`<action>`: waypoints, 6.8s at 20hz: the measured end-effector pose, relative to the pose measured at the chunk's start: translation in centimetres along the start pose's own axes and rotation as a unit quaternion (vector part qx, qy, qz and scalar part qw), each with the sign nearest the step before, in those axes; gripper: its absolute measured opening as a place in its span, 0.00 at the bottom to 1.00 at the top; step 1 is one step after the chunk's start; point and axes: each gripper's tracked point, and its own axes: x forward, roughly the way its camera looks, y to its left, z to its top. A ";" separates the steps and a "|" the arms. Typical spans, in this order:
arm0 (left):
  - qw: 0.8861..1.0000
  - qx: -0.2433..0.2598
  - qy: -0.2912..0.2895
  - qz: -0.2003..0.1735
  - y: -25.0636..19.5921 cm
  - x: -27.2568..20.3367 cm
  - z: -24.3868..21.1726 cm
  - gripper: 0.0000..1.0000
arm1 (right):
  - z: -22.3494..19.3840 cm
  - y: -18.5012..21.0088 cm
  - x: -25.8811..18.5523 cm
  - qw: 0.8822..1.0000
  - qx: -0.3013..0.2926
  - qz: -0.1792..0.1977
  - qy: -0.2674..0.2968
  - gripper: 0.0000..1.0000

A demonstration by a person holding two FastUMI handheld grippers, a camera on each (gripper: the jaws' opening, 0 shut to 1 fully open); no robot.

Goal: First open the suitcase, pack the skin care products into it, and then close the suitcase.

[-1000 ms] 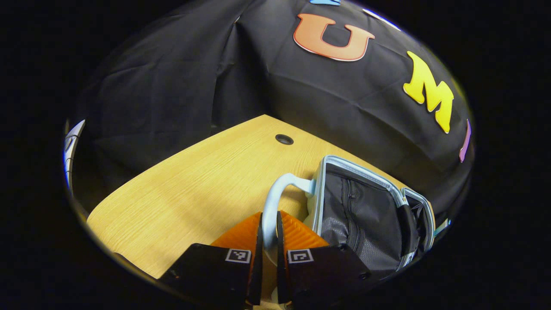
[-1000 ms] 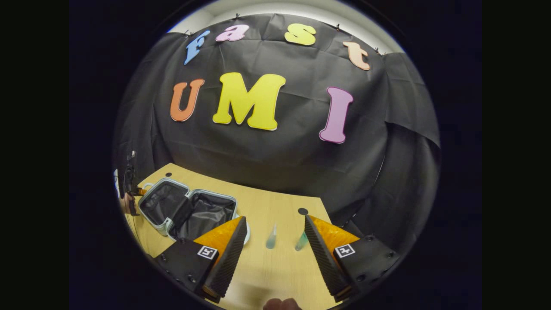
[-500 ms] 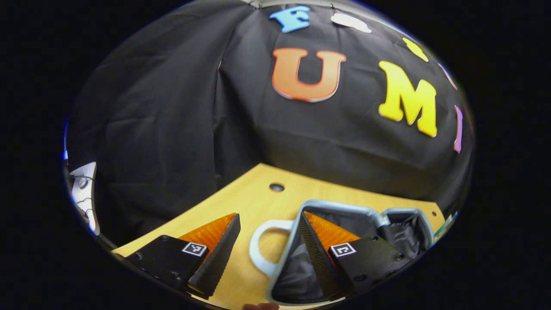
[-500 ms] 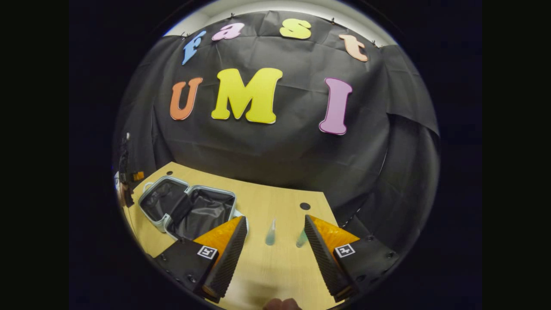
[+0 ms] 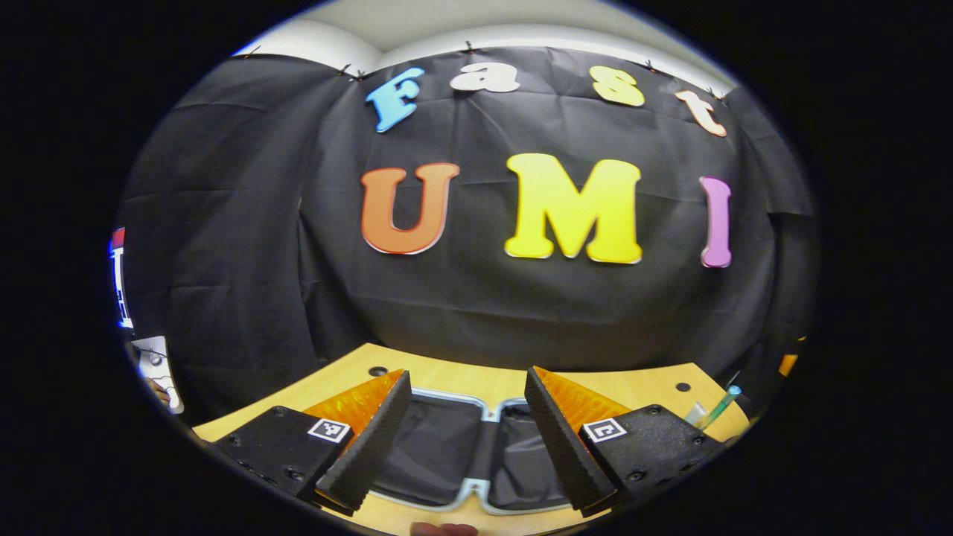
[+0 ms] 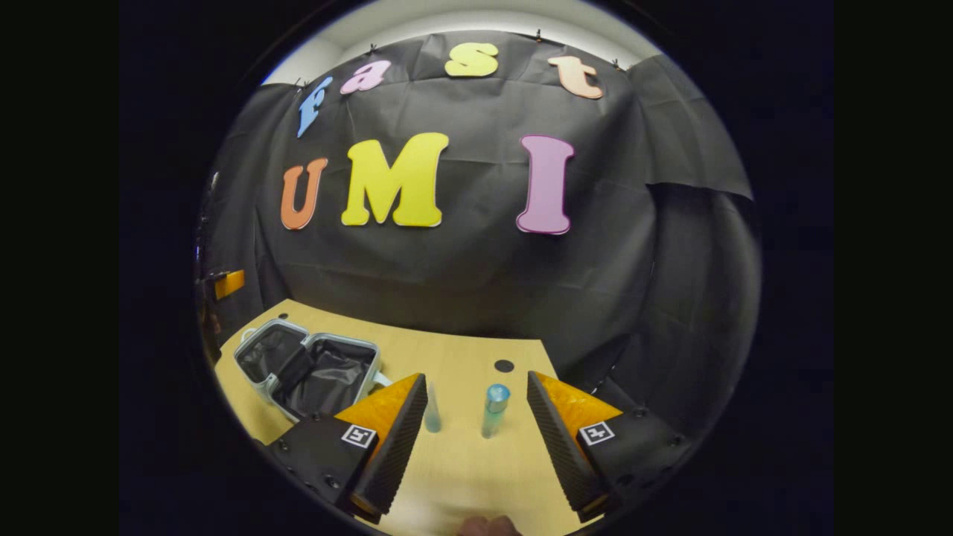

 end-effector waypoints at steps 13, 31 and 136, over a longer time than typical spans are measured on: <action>0.971 0.038 0.107 -0.212 -29.0 -1.9 -13.6 0.98 | -4.5 -13.1 -2.7 0.998 -0.020 -0.044 0.048 0.80; 0.950 0.072 0.230 -0.196 -33.4 9.0 -27.1 0.79 | -8.5 -18.7 -3.6 0.990 0.020 -0.092 0.103 0.80; 0.952 -0.162 0.260 0.028 17.9 -11.8 -8.9 0.99 | -24.1 30.9 13.8 0.805 0.005 0.087 0.586 0.41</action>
